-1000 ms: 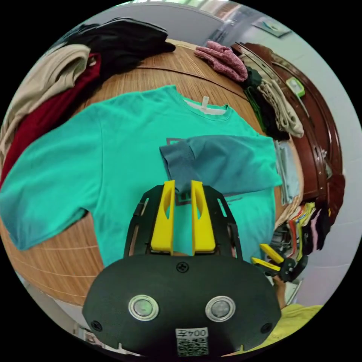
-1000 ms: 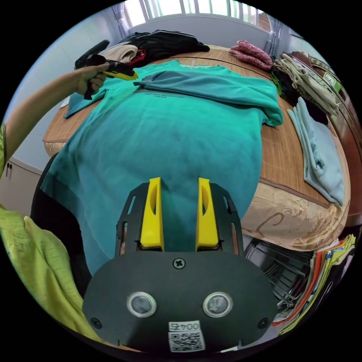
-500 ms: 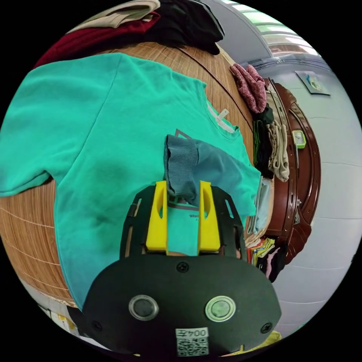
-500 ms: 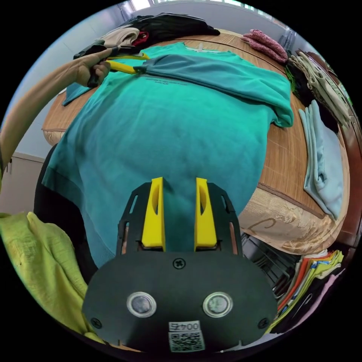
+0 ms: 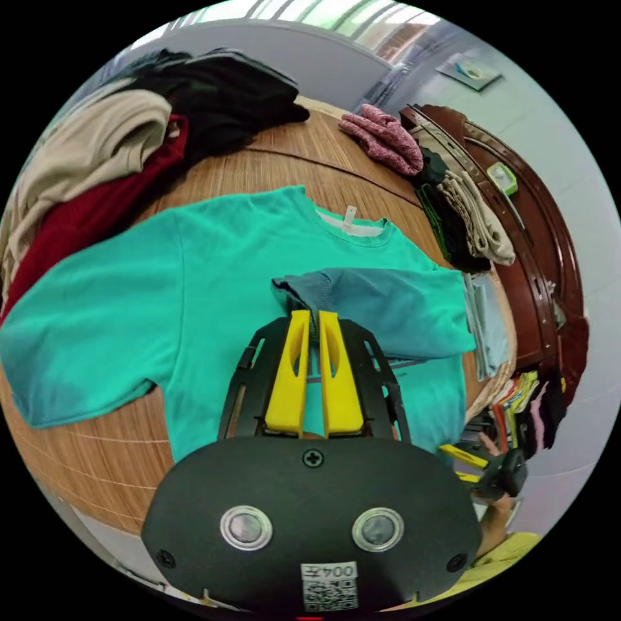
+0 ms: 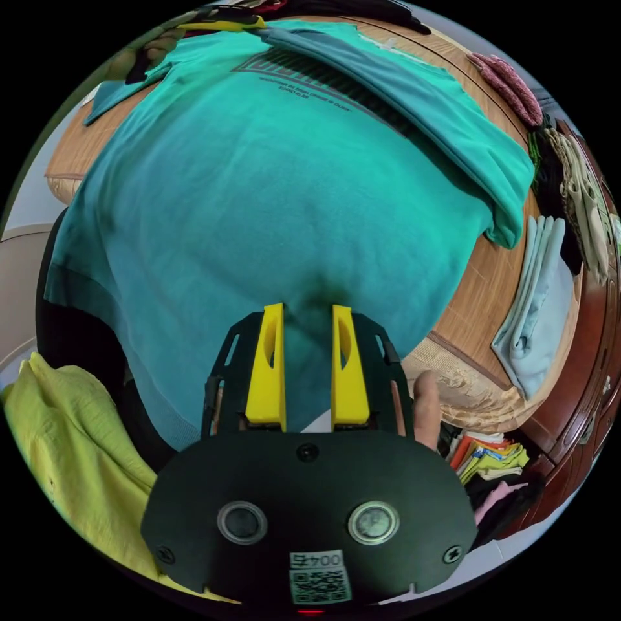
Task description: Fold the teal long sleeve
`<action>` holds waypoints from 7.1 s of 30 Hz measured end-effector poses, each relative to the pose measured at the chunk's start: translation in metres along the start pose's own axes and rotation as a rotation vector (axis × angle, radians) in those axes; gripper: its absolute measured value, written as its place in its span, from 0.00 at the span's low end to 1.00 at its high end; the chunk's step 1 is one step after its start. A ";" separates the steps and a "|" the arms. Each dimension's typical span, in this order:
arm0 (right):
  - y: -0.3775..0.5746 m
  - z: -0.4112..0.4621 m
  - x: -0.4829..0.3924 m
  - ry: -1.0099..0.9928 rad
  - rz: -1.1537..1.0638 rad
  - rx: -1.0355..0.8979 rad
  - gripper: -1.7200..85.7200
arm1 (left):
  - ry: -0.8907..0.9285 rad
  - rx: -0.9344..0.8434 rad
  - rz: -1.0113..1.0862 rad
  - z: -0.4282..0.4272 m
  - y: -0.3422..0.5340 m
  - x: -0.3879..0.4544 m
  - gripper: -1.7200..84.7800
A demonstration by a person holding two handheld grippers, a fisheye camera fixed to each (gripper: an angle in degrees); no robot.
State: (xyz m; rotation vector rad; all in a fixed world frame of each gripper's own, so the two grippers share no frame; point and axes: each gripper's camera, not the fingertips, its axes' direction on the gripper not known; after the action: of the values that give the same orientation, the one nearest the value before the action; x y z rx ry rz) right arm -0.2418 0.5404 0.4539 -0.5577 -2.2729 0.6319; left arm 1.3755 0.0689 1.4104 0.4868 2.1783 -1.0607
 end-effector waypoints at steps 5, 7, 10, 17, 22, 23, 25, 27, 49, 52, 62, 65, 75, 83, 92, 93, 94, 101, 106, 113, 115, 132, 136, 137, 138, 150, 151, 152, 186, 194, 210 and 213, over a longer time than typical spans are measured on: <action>-0.005 -0.002 -0.002 0.017 -0.012 -0.007 0.15 | -0.145 0.040 0.197 0.006 0.024 0.027 0.06; -0.005 -0.004 -0.001 0.018 -0.012 -0.005 0.15 | -0.162 0.042 0.208 0.011 0.036 0.028 0.07; -0.002 -0.009 0.003 0.009 -0.015 0.012 0.15 | -0.166 0.101 0.173 0.003 0.045 0.022 0.08; 0.004 -0.023 0.008 0.012 -0.017 0.028 0.15 | -0.236 0.130 0.306 0.009 0.030 0.076 0.10; 0.027 -0.041 0.024 -0.063 0.025 0.115 0.18 | -0.246 0.046 0.407 0.050 0.020 0.129 0.12; 0.033 -0.045 0.025 -0.086 0.022 0.134 0.19 | -0.227 0.038 0.417 0.056 0.018 0.140 0.12; 0.062 -0.068 0.044 -0.104 0.079 0.270 0.20 | -0.213 0.023 0.449 0.064 0.015 0.160 0.12; 0.086 -0.088 0.074 -0.076 0.165 0.408 0.19 | -0.215 0.000 0.505 0.077 0.012 0.188 0.13; 0.048 -0.094 0.266 0.252 0.221 0.614 0.05 | -0.266 -0.097 0.476 0.145 0.014 0.214 0.16; 0.056 -0.105 0.282 0.264 0.250 0.564 0.03 | -0.265 -0.079 0.478 0.146 0.018 0.213 0.15; 0.028 -0.187 0.460 -0.381 0.504 0.781 0.18 | -0.264 0.053 0.477 0.145 0.046 0.207 0.15; -0.028 -0.191 0.498 -0.334 0.524 0.691 0.19 | -0.246 0.058 0.470 0.144 0.047 0.204 0.15; -0.100 -0.185 0.573 -0.179 0.784 0.634 0.03 | -0.245 0.079 0.475 0.143 0.054 0.200 0.15; -0.140 -0.198 0.597 -0.307 0.659 0.544 0.18 | -0.261 0.086 0.483 0.143 0.057 0.200 0.15; -0.157 -0.168 0.541 -0.224 0.594 0.529 0.06 | -0.264 0.092 0.484 0.140 0.058 0.196 0.15; -0.150 -0.165 0.520 -0.166 0.560 0.564 0.06 | -0.264 0.092 0.483 0.140 0.057 0.195 0.15; -0.144 -0.160 0.500 -0.120 0.524 0.585 0.06 | -0.263 0.092 0.483 0.140 0.057 0.195 0.15; -0.151 -0.131 0.468 -0.099 0.461 0.554 0.08 | -0.264 0.093 0.482 0.137 0.055 0.190 0.15; -0.179 -0.150 0.469 0.015 0.415 0.499 0.14 | -0.263 0.094 0.482 0.135 0.053 0.186 0.15; -0.211 -0.145 0.494 -0.066 0.467 0.456 0.10 | -0.262 0.094 0.481 0.131 0.048 0.179 0.15; -0.222 -0.120 0.502 -0.103 0.523 0.382 0.06 | -0.261 0.094 0.480 0.129 0.046 0.177 0.15; 0.001 -0.100 0.236 -0.391 0.184 0.363 0.11 | -0.214 0.090 0.530 0.082 0.021 0.147 0.16; 0.018 -0.065 0.182 -0.399 0.174 0.288 0.11 | -0.275 0.195 0.487 0.019 0.028 0.117 0.16; 0.017 -0.059 0.177 -0.396 0.171 0.271 0.11 | -0.273 0.205 0.427 0.002 0.028 0.095 0.16; 0.013 -0.048 0.165 -0.396 0.154 0.213 0.11 | -0.246 0.183 0.352 -0.010 0.027 0.070 0.16; -0.007 -0.023 0.124 -0.326 0.117 0.089 0.10 | -0.044 -0.075 0.086 0.000 0.001 -0.027 0.20; -0.005 -0.023 0.121 -0.315 0.107 0.093 0.10 | -0.033 -0.082 0.079 0.002 -0.001 -0.028 0.20; -0.004 -0.023 0.119 -0.310 0.102 0.097 0.10 | -0.010 -0.096 0.057 0.007 -0.004 -0.031 0.20; 0.035 -0.053 0.071 -0.316 0.111 0.151 0.08 | -0.106 0.053 0.315 -0.034 0.008 0.018 0.08; 0.062 -0.073 0.054 -0.357 0.084 0.240 0.14 | -0.172 0.153 0.242 -0.054 0.021 0.012 0.15; 0.036 -0.111 0.144 0.304 0.198 0.637 0.13 | -0.180 0.079 0.364 0.000 0.048 0.057 0.15; 0.013 -0.110 0.142 0.347 0.109 0.609 0.13 | -0.206 0.070 0.403 0.010 0.042 0.073 0.15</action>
State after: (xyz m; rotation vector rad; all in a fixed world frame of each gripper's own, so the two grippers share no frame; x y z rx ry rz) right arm -0.2534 0.6592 0.5887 -0.4432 -1.6220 1.1285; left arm 1.3516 0.0892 1.3320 0.7751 1.7709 -0.9199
